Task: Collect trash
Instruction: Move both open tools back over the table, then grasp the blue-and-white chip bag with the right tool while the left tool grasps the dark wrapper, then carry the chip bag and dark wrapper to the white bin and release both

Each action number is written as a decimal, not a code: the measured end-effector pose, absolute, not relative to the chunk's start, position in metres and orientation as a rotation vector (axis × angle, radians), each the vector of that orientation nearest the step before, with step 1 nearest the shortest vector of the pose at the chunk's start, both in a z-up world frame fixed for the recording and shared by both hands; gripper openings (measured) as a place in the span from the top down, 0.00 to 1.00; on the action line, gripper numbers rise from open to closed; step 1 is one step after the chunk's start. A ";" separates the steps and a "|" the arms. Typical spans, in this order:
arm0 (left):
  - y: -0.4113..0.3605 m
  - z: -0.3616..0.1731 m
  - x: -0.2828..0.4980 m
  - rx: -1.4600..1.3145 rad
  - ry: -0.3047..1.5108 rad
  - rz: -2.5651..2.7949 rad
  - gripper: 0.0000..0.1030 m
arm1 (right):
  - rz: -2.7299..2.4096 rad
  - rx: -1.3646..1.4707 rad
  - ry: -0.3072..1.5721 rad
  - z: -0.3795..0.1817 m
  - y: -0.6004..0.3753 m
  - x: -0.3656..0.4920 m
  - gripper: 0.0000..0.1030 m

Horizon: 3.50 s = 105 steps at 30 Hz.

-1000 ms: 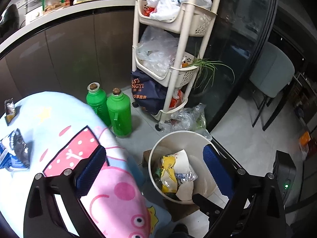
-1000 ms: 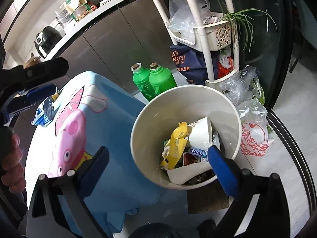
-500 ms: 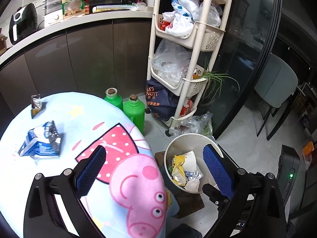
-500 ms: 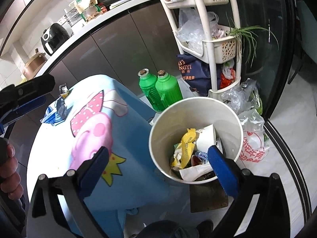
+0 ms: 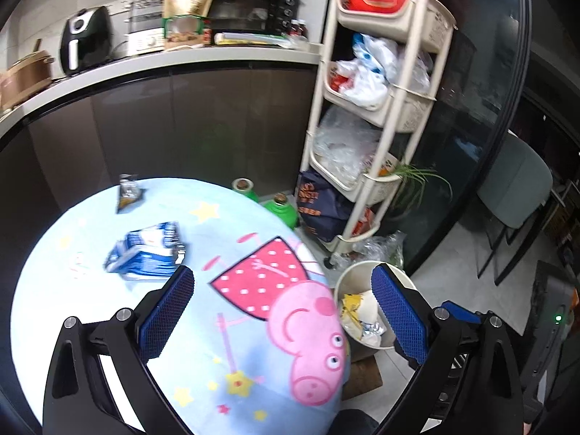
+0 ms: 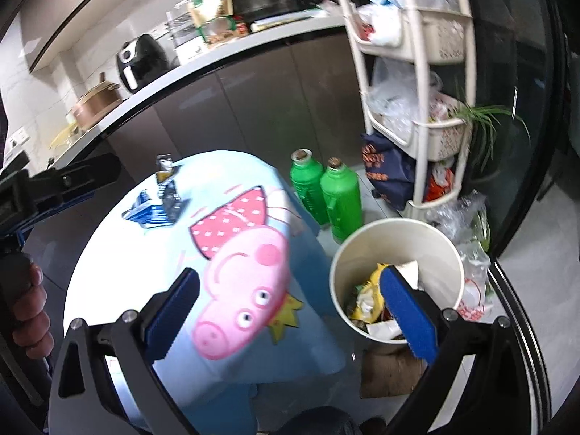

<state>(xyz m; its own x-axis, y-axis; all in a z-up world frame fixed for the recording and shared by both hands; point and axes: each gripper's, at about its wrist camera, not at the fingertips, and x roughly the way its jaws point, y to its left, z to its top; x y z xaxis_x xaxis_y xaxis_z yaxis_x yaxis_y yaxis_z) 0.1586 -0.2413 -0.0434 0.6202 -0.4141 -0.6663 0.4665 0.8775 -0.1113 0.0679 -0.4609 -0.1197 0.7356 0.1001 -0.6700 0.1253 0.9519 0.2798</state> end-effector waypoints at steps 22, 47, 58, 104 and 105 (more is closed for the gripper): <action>-0.035 -0.063 0.185 -0.034 0.789 -0.193 0.08 | 0.265 0.128 0.795 -0.096 -0.299 0.138 0.03; 0.003 -0.087 0.299 -0.051 0.823 -0.269 0.09 | 0.431 0.221 0.919 -0.175 -0.263 0.312 0.57; -0.056 -0.110 0.385 -0.017 0.863 -0.335 0.09 | 0.450 0.171 0.865 -0.160 -0.267 0.262 0.98; -0.201 -0.034 0.232 0.031 0.827 -0.782 0.97 | 0.099 0.314 0.611 -0.074 -0.427 0.071 0.97; -0.211 -0.034 0.225 0.040 0.829 -0.802 0.97 | 0.080 0.320 0.606 -0.074 -0.434 0.065 0.97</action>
